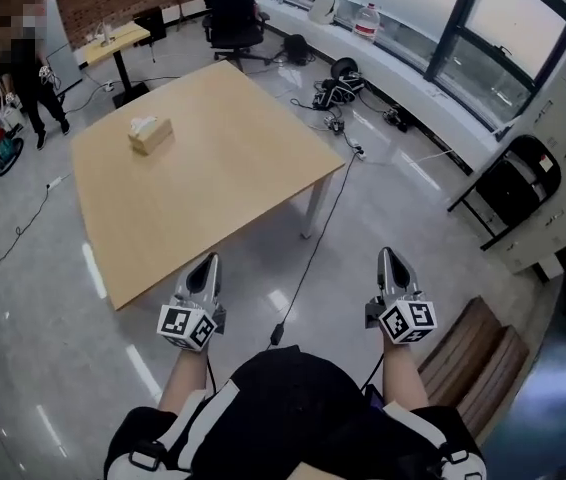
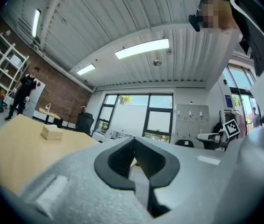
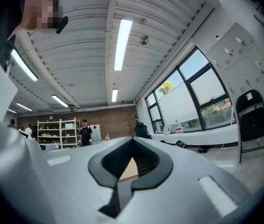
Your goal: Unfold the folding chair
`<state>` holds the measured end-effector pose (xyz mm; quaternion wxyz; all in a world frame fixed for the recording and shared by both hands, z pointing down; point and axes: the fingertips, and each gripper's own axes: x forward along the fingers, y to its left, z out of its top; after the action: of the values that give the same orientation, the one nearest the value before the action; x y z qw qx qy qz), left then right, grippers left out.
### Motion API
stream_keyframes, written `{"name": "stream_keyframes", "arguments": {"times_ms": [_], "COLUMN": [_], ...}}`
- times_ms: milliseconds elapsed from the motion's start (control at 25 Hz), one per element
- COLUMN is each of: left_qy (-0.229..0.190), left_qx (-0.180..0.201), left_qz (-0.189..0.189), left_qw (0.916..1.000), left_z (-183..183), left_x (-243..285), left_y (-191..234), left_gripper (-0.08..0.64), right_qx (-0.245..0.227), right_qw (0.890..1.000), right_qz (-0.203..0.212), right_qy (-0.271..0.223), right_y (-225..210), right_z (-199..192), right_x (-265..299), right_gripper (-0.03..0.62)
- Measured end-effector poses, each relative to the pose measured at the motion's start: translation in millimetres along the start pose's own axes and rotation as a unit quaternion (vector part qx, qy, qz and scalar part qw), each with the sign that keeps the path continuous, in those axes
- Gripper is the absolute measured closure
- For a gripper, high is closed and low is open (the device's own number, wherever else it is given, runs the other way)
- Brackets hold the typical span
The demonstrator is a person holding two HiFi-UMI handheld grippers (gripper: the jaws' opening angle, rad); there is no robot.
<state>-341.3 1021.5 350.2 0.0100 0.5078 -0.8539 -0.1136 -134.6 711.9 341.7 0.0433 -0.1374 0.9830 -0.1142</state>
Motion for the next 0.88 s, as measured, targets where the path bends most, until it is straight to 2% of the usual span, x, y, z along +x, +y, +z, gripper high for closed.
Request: {"name": "stream_keyframes", "arguments": {"times_ms": [200,480,720,880], "left_qy": [0.015,0.055,0.069,0.071], "left_qx": [-0.014,-0.028,-0.030,-0.028], "left_qz": [-0.074,-0.173,-0.215,-0.244], "left_qw": [0.9971,0.9830,0.9736,0.9667], "left_z": [-16,-47,-65,-71], "left_x": [35,66,95,121], "left_y": [-32,-86,-128,-173], "left_gripper": [0.560,0.560,0.560,0.560], "right_qx": [0.003,0.000,0.000,-0.005], "right_qw": [0.997,0.985,0.973,0.965], "right_qz": [-0.077,-0.170,-0.224,-0.254], "right_qy": [-0.014,-0.030,-0.049,-0.068], "right_y": [-30,-54,-90,-124], "right_z": [7,11,17,34], "right_x": [-51,-120,-176,-208], "right_gripper": [0.586,0.586,0.586,0.586]}}
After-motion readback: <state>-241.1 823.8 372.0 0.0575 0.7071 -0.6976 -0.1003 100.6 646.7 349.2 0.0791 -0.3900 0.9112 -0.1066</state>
